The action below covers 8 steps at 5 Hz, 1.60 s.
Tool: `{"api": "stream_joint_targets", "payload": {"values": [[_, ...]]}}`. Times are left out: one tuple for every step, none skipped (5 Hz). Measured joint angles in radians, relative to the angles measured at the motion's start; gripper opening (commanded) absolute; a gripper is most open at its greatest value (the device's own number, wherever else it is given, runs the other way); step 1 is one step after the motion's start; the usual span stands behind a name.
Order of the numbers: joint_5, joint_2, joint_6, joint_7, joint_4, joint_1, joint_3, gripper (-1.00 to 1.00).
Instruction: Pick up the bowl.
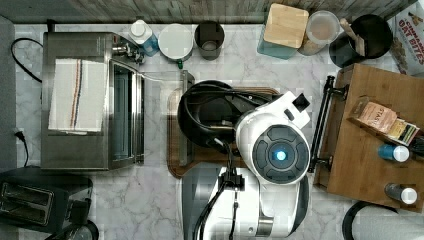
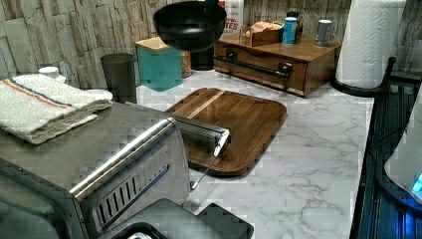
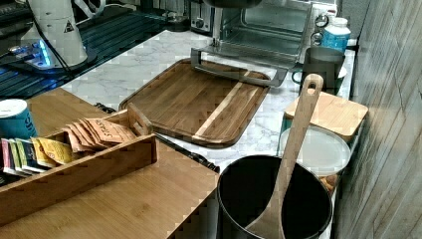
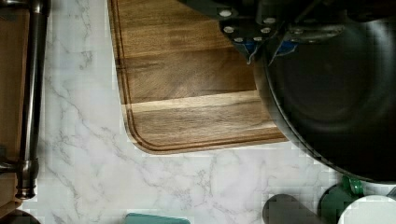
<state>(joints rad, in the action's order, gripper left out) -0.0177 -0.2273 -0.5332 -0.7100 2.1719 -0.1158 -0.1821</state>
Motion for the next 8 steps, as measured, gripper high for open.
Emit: {"api": "stream_joint_targets", "payload": {"values": [[0.001,-0.001,-0.003,0.0,0.004,0.0,-0.001,-1.0],[0.001,0.001,-0.006,0.0,0.006,0.001,-0.001,-1.0],[0.001,0.0,0.007,0.0,0.004,0.003,-0.004,-1.0],[0.001,0.0,-0.007,0.0,0.008,0.001,-0.005,-1.0],[0.001,0.0,-0.008,0.0,0.008,0.001,-0.006,-1.0],[-0.008,0.0,0.013,0.0,0.008,0.006,-0.003,-1.0],[-0.009,0.001,0.015,0.0,0.01,0.005,-0.005,-1.0],[-0.009,-0.002,0.016,0.0,0.01,0.006,-0.005,-1.0]]}}
